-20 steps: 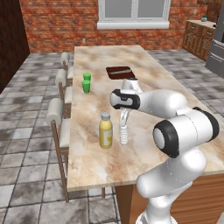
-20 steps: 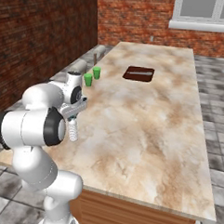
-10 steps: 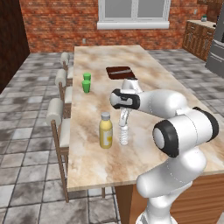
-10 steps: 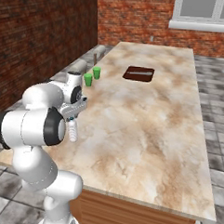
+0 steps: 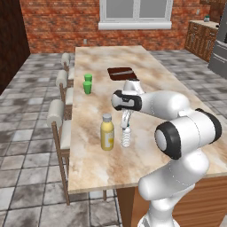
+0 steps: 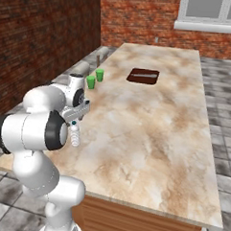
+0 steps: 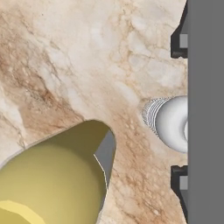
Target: Place the drinks on the dining counter in a tight cluster.
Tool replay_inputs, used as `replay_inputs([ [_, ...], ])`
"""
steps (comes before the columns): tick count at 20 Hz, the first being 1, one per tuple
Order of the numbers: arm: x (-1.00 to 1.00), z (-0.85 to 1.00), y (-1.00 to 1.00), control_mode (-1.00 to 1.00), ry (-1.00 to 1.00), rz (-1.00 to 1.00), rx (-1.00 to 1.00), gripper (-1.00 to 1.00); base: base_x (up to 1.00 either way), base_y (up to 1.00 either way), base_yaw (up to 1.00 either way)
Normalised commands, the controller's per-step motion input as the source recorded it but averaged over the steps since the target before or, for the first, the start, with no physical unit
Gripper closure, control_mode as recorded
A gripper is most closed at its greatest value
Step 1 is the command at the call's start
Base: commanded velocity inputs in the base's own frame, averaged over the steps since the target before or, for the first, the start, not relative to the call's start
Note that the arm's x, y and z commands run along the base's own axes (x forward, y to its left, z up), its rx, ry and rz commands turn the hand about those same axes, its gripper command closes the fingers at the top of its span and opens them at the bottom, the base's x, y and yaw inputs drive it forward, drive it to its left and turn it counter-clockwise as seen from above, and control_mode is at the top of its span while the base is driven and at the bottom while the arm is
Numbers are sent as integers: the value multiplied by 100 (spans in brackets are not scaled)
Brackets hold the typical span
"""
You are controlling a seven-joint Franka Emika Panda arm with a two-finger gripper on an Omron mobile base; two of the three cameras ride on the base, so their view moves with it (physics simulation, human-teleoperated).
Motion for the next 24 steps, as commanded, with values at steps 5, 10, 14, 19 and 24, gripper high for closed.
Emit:
replay_inputs([
  [5,0,11,-4,-100,0,-12,0,-100,0,0,0],
  [10,-25,25,-30,-100,-2,-29,5,-100,0,0,0],
  [14,-40,15,-52,-100,-6,-30,12,-100,0,0,0],
  [19,-42,5,-49,-100,-7,-28,8,-100,0,0,0],
  [24,-56,0,-31,-100,-12,-21,1,-100,0,0,0],
])
